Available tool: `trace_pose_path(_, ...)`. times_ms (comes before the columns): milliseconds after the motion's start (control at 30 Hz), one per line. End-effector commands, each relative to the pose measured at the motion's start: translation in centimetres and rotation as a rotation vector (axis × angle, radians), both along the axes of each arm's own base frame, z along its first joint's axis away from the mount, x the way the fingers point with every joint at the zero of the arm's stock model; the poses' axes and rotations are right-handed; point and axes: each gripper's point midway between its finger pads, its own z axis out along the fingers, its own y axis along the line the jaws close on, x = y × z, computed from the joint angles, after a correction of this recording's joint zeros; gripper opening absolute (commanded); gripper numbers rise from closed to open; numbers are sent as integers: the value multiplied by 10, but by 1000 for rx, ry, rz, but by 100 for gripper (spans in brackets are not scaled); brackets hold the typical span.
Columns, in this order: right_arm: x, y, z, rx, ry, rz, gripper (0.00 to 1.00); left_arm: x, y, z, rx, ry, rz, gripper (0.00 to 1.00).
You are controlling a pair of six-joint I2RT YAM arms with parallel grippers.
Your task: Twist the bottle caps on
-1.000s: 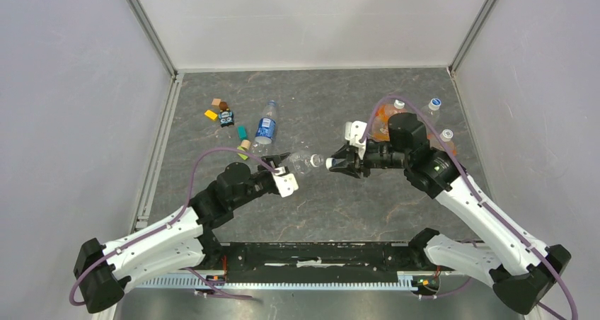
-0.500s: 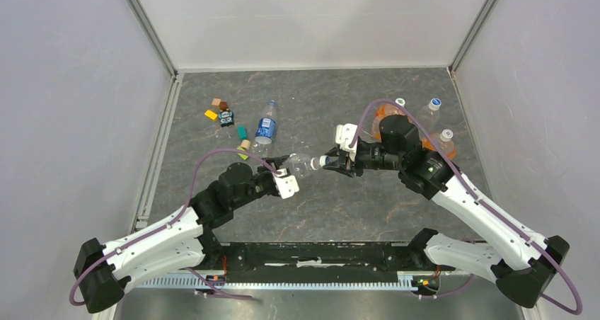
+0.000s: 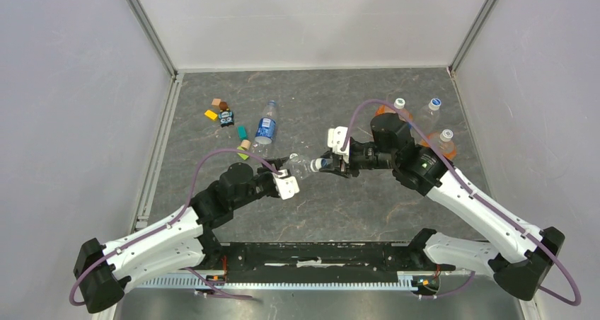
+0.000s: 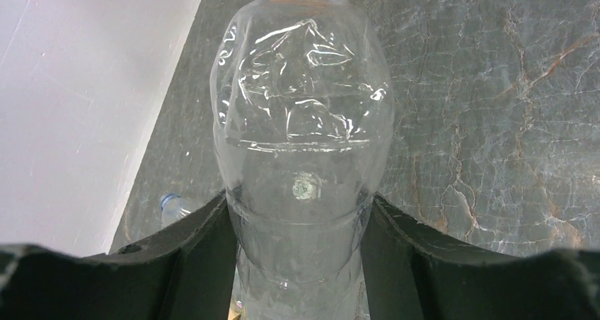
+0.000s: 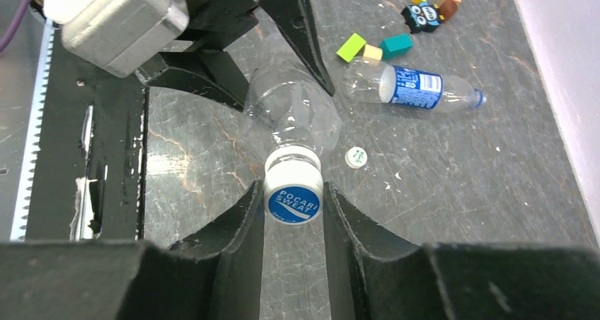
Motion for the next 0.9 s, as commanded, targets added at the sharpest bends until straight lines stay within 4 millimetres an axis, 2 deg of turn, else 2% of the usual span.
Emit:
trace_pose_path(0, -10, 9, 8, -8, -12, 76, 0, -3, -9, 24, -50, -67, -54, 17)
trace_pose_path(267, -10, 4, -7, -66, -19, 69, 0, -5, -8, 32, -84, -89, -57, 16)
trace_pose_path(567, -9, -1, -8, -53, -46, 47, 0, -12, -12, 36, -114, -111, -101, 14)
trace_pose_path(867, -14, 4, -14, -81, -20, 100, 0, -16, -17, 29, -92, -102, -141, 14)
